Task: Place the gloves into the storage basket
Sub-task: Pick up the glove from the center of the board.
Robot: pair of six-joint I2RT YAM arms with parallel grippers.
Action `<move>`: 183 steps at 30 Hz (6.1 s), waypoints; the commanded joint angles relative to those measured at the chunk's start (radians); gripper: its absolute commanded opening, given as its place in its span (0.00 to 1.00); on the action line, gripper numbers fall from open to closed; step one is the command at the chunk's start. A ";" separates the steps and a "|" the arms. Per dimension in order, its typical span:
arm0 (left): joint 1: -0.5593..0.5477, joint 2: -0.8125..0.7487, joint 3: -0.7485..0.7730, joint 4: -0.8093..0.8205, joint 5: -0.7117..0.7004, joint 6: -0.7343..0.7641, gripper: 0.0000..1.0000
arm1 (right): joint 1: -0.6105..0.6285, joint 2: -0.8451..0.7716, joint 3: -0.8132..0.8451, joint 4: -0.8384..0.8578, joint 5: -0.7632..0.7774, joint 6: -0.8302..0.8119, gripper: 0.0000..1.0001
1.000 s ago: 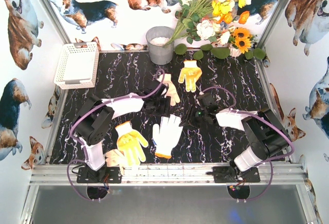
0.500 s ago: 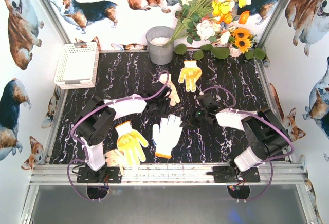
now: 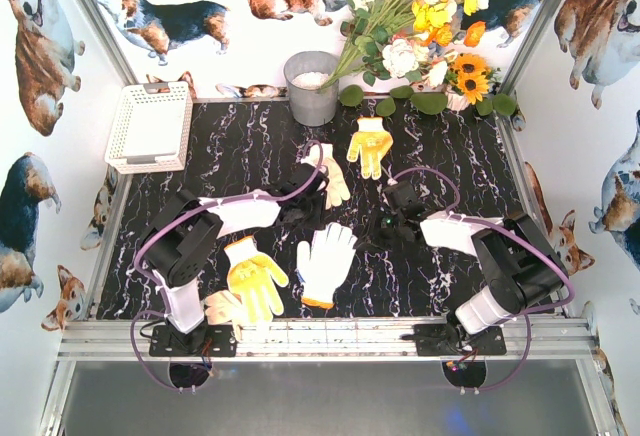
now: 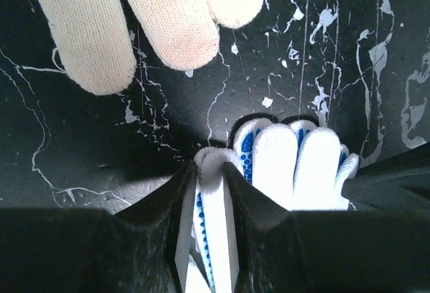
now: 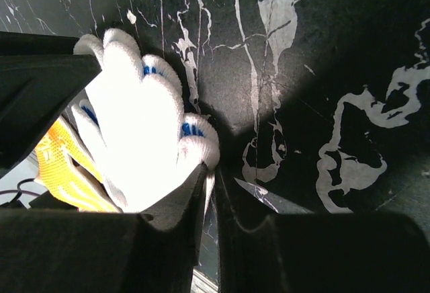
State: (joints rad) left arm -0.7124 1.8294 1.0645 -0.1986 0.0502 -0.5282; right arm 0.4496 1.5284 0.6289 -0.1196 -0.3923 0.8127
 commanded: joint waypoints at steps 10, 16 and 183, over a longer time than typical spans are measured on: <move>-0.008 -0.007 -0.088 -0.015 0.031 -0.037 0.05 | 0.010 -0.009 0.073 0.035 -0.024 -0.022 0.10; -0.005 -0.026 -0.119 0.037 0.050 -0.044 0.00 | 0.022 0.046 0.074 0.060 -0.026 -0.021 0.10; 0.053 -0.456 -0.563 0.340 0.247 -0.100 0.67 | 0.101 0.417 0.087 0.970 -0.565 -0.103 0.00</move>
State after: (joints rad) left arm -0.6621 1.3800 0.5148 0.1047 0.3069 -0.6090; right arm 0.5499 1.9980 0.7231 0.7895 -0.9489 0.7246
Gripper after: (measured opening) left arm 0.637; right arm 0.066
